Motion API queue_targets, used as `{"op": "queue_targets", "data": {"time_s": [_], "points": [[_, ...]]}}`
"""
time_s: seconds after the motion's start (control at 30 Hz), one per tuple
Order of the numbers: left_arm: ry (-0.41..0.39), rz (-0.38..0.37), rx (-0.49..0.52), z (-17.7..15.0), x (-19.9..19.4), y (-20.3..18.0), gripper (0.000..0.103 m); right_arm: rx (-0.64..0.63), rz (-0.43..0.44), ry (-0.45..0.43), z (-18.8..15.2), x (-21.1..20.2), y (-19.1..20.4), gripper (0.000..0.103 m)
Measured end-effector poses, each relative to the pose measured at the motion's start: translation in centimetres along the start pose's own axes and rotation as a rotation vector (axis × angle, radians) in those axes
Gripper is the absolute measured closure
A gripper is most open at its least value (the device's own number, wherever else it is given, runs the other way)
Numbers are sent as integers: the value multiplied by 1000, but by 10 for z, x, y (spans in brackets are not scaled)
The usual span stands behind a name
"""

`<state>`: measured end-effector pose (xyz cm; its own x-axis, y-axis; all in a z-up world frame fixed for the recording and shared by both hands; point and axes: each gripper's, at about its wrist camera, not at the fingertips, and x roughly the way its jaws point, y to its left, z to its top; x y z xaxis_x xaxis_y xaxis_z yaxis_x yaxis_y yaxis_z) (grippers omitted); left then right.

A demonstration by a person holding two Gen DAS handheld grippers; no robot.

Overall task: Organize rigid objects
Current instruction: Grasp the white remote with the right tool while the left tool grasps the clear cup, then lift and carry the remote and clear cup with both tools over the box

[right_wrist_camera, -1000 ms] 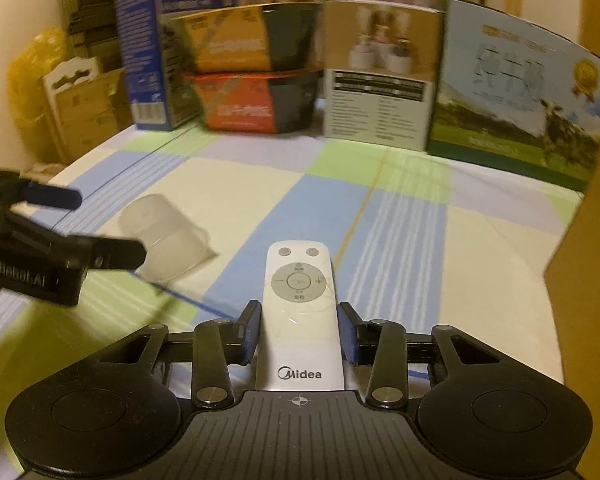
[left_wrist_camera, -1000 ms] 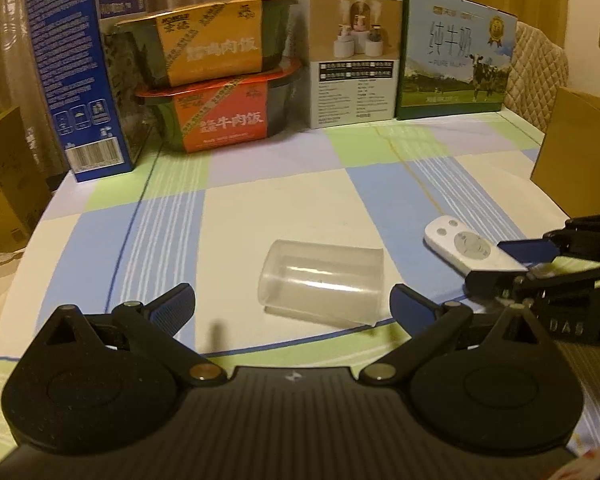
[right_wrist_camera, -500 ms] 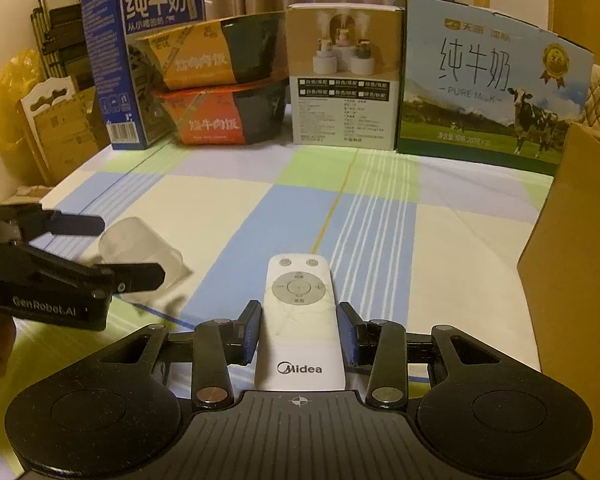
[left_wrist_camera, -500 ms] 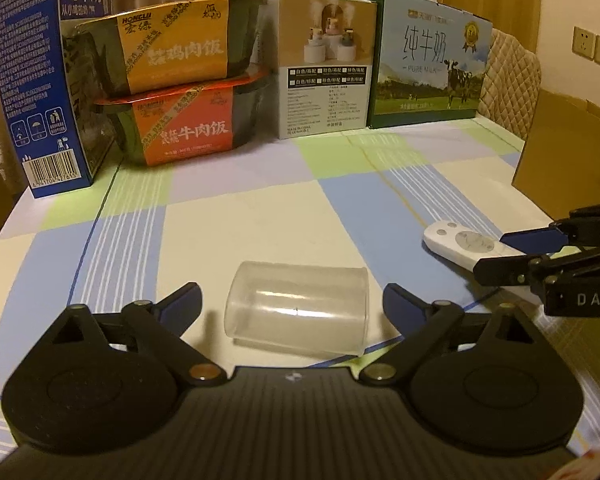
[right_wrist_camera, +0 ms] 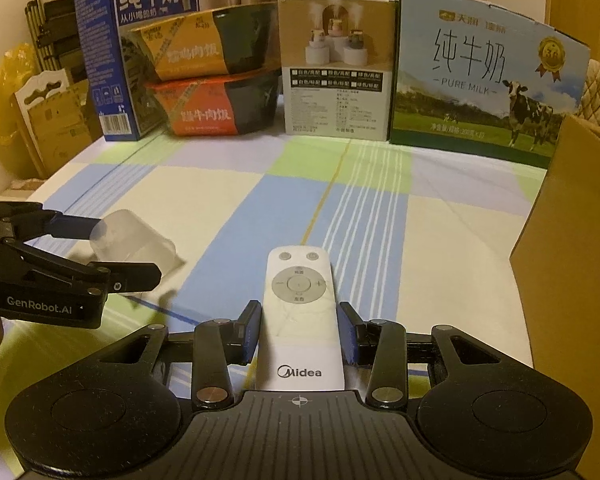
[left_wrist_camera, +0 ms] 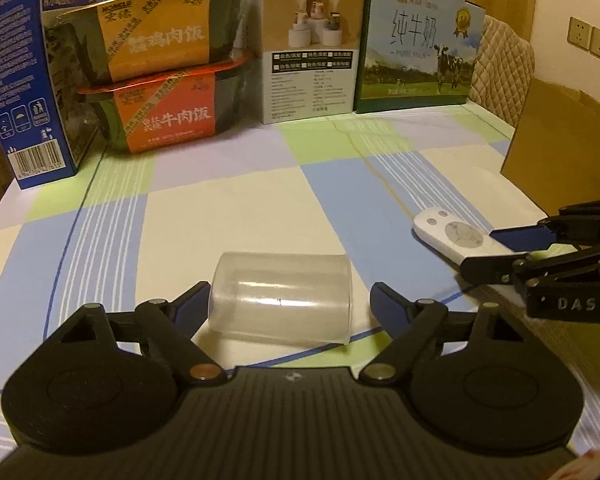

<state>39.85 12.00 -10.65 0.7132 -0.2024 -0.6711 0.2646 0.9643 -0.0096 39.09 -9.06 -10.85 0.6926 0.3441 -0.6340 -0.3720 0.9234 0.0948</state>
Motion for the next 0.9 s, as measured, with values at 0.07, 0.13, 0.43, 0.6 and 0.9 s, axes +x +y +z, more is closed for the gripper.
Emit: {"op": "queue_targets", "data": {"time_s": [0.07, 0.13, 0.43, 0.6, 0.9], "points": [[-2, -3, -4, 1, 0, 0, 21, 0, 1, 8, -2, 2, 0, 65], [-2, -3, -18, 1, 0, 1, 21, -2, 2, 15, -3, 3, 0, 65], [7, 4, -4, -2, 5, -5, 21, -6, 9, -2, -4, 4, -1, 62], [8, 19, -5, -1, 7, -8, 35, -17, 7, -22, -6, 6, -1, 60], [29, 30, -15, 0, 7, -12, 35, -47, -13, -34, -8, 7, 5, 65]]}}
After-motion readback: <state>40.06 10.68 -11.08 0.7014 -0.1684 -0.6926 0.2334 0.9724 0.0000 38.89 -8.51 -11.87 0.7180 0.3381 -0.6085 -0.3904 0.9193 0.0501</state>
